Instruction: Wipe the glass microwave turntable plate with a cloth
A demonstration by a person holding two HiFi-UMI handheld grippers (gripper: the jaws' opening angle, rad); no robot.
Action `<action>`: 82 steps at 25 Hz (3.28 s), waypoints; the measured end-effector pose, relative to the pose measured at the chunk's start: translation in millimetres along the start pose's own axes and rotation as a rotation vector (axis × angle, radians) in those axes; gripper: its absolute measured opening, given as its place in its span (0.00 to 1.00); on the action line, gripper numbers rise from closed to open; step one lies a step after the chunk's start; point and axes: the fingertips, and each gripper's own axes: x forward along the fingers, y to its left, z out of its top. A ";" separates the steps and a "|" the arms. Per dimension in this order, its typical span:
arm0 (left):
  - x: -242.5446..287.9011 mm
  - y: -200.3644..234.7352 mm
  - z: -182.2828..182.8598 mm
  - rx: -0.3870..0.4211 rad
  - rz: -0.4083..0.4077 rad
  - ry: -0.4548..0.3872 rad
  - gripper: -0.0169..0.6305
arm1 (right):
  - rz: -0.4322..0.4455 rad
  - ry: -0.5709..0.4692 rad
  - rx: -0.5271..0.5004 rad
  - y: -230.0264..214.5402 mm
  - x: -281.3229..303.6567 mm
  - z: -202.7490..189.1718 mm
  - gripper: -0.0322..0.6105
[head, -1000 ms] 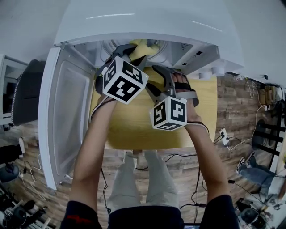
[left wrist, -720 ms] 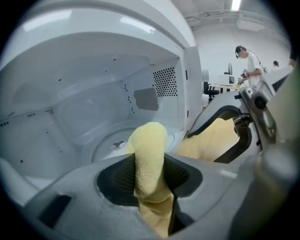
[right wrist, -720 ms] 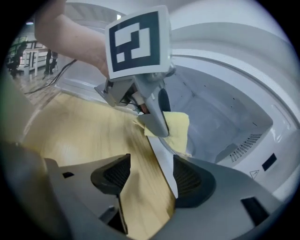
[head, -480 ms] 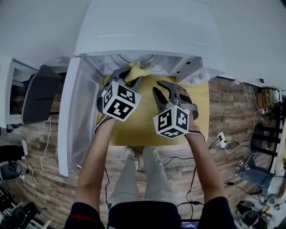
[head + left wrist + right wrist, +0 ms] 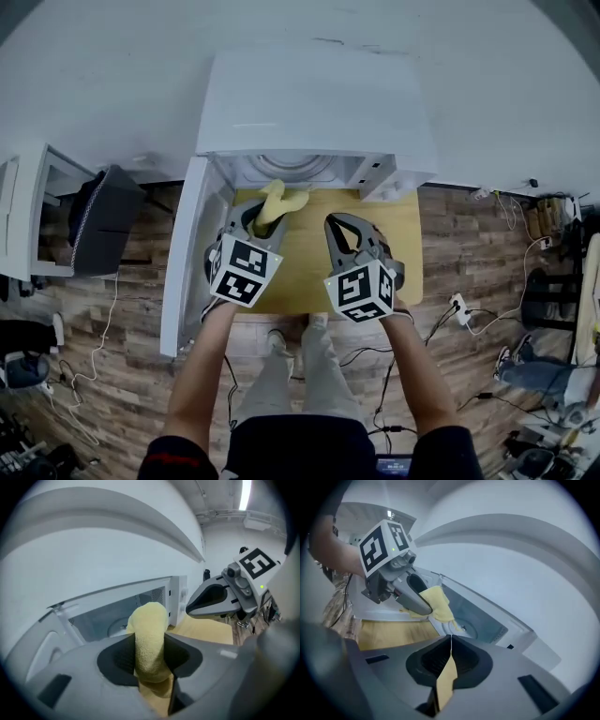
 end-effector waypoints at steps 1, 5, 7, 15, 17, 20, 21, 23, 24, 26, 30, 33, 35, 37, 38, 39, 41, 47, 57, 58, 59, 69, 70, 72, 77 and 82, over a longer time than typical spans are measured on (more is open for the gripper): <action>-9.7 -2.0 4.4 -0.007 -0.001 -0.012 0.24 | -0.012 -0.007 0.016 -1.0 -8.2 7.1 0.07; -44.6 -16.8 22.4 -0.023 -0.030 -0.051 0.24 | -0.049 -0.053 0.093 -8.8 -40.1 39.6 0.07; -58.6 -25.8 27.1 -0.018 -0.043 -0.050 0.24 | -0.053 -0.099 0.175 -11.8 -54.9 55.7 0.07; -128.6 -21.0 65.3 -0.076 0.006 -0.162 0.24 | -0.074 -0.217 0.326 -17.4 -103.3 93.0 0.07; -145.3 -18.2 69.9 -0.106 0.025 -0.188 0.24 | -0.071 -0.242 0.333 -16.6 -117.6 102.8 0.07; -164.5 -17.3 74.8 -0.091 0.057 -0.209 0.24 | -0.081 -0.281 0.318 -18.5 -136.6 118.8 0.07; -169.6 -18.1 77.2 -0.072 0.069 -0.214 0.24 | -0.086 -0.292 0.319 -20.5 -141.2 122.9 0.07; -180.8 -22.4 85.1 -0.043 0.087 -0.236 0.24 | -0.092 -0.312 0.323 -23.6 -149.3 128.6 0.07; -186.6 -25.3 90.1 -0.034 0.092 -0.252 0.24 | -0.094 -0.322 0.327 -24.4 -153.1 130.6 0.07; -195.9 -30.7 103.0 -0.019 0.103 -0.287 0.24 | -0.100 -0.339 0.329 -27.7 -160.7 133.1 0.07; -216.9 -36.1 128.9 -0.009 0.126 -0.358 0.24 | -0.134 -0.369 0.331 -35.1 -178.3 138.6 0.07; -231.4 -37.2 139.3 -0.016 0.140 -0.395 0.24 | -0.148 -0.402 0.350 -38.5 -190.5 143.4 0.07; -239.2 -37.9 144.9 -0.023 0.145 -0.417 0.24 | -0.150 -0.422 0.361 -40.7 -198.0 146.2 0.07; -248.1 -39.9 151.4 -0.034 0.148 -0.449 0.24 | -0.146 -0.440 0.367 -41.0 -205.2 148.6 0.07; -252.4 -40.9 154.4 -0.039 0.150 -0.462 0.24 | -0.144 -0.449 0.369 -41.3 -208.4 149.6 0.07; -255.9 -41.8 156.8 -0.040 0.153 -0.473 0.24 | -0.144 -0.456 0.373 -42.1 -211.3 150.5 0.07; -260.6 -42.3 160.5 -0.038 0.162 -0.485 0.24 | -0.148 -0.469 0.380 -44.6 -215.6 152.9 0.07; -268.2 -45.3 163.8 -0.037 0.175 -0.504 0.24 | -0.162 -0.498 0.345 -49.8 -220.4 163.3 0.07; -267.7 -51.4 171.9 -0.025 0.186 -0.503 0.24 | -0.155 -0.496 0.361 -55.8 -223.5 156.3 0.07; -267.6 -51.4 172.7 -0.023 0.188 -0.504 0.24 | -0.154 -0.495 0.360 -55.9 -222.9 156.1 0.07; -267.3 -51.5 173.1 -0.022 0.189 -0.505 0.24 | -0.152 -0.494 0.358 -55.8 -222.2 155.9 0.07; -265.6 -49.3 179.3 -0.031 0.201 -0.524 0.24 | -0.139 -0.485 0.354 -53.6 -216.9 155.3 0.07; -264.7 -49.7 179.7 -0.031 0.199 -0.524 0.24 | -0.139 -0.483 0.352 -53.1 -216.3 155.2 0.07; -262.9 -51.4 178.6 -0.030 0.196 -0.519 0.24 | -0.140 -0.481 0.347 -52.4 -216.4 154.7 0.07; -261.5 -53.3 174.0 -0.039 0.195 -0.508 0.24 | -0.147 -0.480 0.348 -54.9 -218.4 153.0 0.07; -260.8 -50.7 173.4 -0.044 0.199 -0.505 0.24 | -0.148 -0.474 0.346 -56.3 -216.0 152.7 0.07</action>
